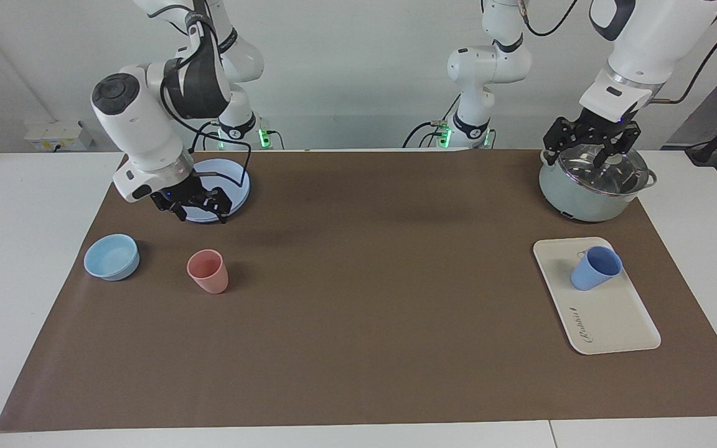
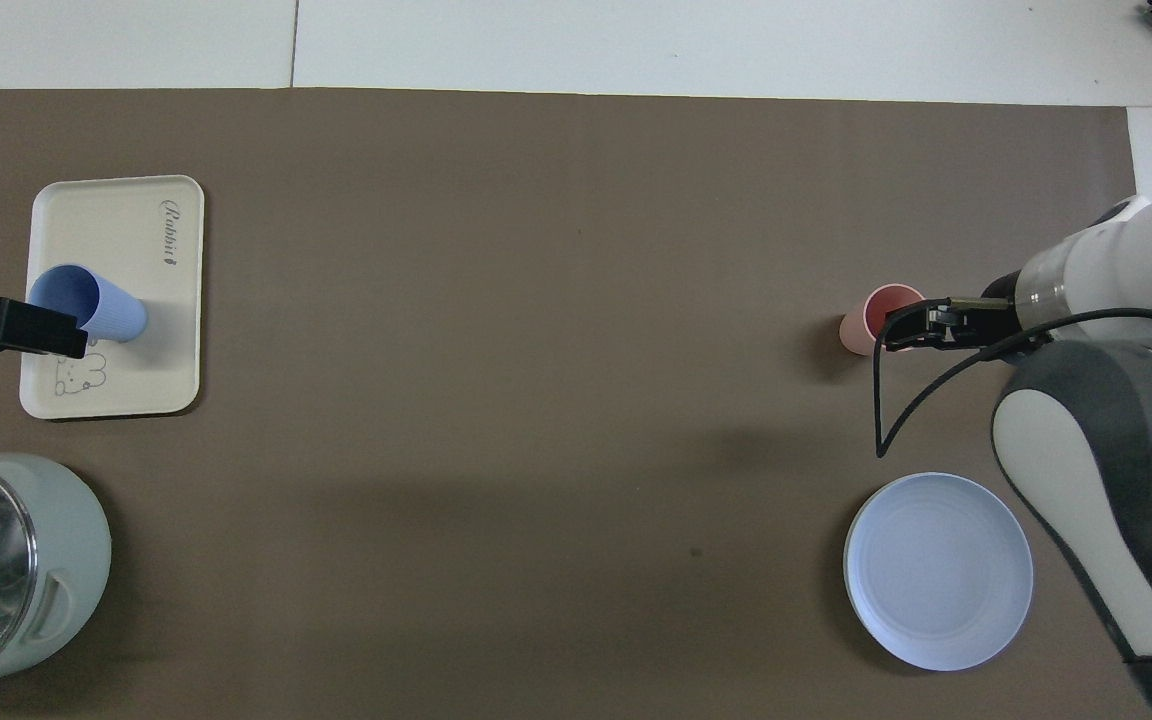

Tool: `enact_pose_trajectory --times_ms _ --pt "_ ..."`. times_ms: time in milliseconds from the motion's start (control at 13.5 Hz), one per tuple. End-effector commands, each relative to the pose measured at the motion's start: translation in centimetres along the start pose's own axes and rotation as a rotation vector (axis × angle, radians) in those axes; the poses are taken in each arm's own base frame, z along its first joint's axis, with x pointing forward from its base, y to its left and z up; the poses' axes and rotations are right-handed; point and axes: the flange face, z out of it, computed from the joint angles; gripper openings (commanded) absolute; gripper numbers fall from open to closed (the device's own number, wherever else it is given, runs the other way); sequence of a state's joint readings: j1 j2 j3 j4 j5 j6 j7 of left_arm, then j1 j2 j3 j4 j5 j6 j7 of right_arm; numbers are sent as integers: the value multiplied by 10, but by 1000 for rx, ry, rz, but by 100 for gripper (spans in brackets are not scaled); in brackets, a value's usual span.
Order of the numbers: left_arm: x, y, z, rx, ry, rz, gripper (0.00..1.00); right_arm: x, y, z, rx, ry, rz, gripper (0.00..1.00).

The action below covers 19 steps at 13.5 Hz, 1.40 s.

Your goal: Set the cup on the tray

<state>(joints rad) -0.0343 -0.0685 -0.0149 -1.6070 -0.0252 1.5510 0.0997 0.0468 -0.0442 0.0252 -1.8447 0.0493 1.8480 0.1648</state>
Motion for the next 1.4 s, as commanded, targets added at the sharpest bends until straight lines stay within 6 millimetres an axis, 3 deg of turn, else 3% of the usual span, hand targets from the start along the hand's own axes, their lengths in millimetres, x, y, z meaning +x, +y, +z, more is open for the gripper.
enact_pose_trajectory --times_ms 0,296,591,887,1330 --pt "1 -3 -4 -8 -7 -16 100 7 3 -49 -21 8 -26 99" --pt "8 1 31 10 -10 2 100 20 10 -102 -46 -16 -15 99" --pt "2 0 39 12 -29 1 100 -4 12 -86 -57 -70 -19 99" --pt "4 -4 36 14 -14 2 100 -9 13 -73 -46 -51 -60 99" --pt "3 -1 24 17 -6 7 100 -7 10 -74 -34 -37 -58 99"
